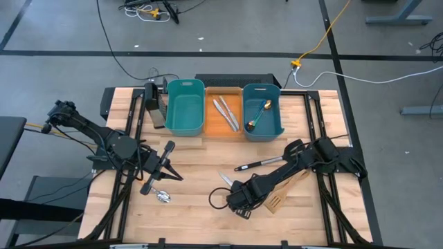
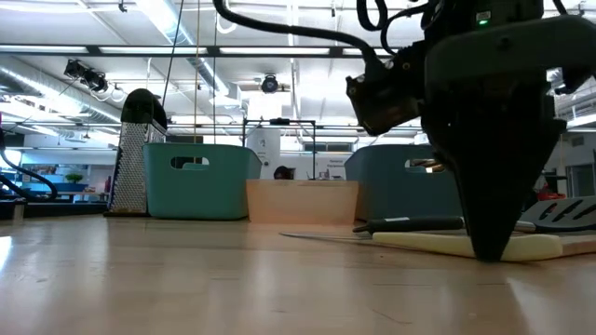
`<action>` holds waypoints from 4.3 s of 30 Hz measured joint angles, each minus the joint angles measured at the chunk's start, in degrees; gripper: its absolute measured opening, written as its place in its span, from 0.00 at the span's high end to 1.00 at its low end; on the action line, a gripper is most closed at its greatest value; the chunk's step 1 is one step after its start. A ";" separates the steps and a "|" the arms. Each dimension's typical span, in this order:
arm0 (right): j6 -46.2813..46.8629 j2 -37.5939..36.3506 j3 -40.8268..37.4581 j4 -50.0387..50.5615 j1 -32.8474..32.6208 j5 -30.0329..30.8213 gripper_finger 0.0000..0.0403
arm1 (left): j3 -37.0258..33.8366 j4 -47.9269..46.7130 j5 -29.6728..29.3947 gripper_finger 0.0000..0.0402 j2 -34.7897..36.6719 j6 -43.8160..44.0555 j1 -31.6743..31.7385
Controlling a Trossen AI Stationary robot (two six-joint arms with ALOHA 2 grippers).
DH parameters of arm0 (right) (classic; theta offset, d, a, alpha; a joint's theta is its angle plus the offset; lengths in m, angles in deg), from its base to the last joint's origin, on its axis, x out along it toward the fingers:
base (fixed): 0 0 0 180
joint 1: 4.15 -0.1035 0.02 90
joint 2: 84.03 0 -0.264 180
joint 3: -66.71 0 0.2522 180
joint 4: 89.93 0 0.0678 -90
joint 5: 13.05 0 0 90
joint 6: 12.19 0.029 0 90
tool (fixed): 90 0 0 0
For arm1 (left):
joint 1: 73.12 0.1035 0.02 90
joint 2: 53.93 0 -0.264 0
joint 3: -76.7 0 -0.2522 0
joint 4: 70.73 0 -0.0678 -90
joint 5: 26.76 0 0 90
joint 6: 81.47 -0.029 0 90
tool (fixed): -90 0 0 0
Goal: Pick & Place Kitchen Items
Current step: Put the light brown table knife into the orange bin
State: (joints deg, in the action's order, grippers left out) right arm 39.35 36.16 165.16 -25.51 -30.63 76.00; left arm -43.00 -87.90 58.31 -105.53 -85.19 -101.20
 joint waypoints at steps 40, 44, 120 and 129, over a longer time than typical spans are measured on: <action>-0.22 -16.91 -0.13 5.93 2.08 9.85 0.81 | 0.00 -0.38 0.00 0.95 0.00 -0.01 -0.02; -1.09 -20.72 -0.11 7.40 3.72 13.01 0.81 | 0.00 -0.38 0.00 0.95 0.00 -0.01 -0.02; -29.59 -17.44 0.07 -16.07 50.51 0.88 0.81 | -0.02 0.10 -0.02 0.95 -0.04 -4.46 0.01; -28.52 -17.32 0.07 -16.84 50.51 0.90 0.81 | -0.02 0.14 -0.02 0.95 -0.04 -4.46 0.01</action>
State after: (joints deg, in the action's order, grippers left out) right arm 10.83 18.84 165.22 -42.35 19.88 76.90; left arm -43.02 -87.76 58.29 -105.57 -89.65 -101.20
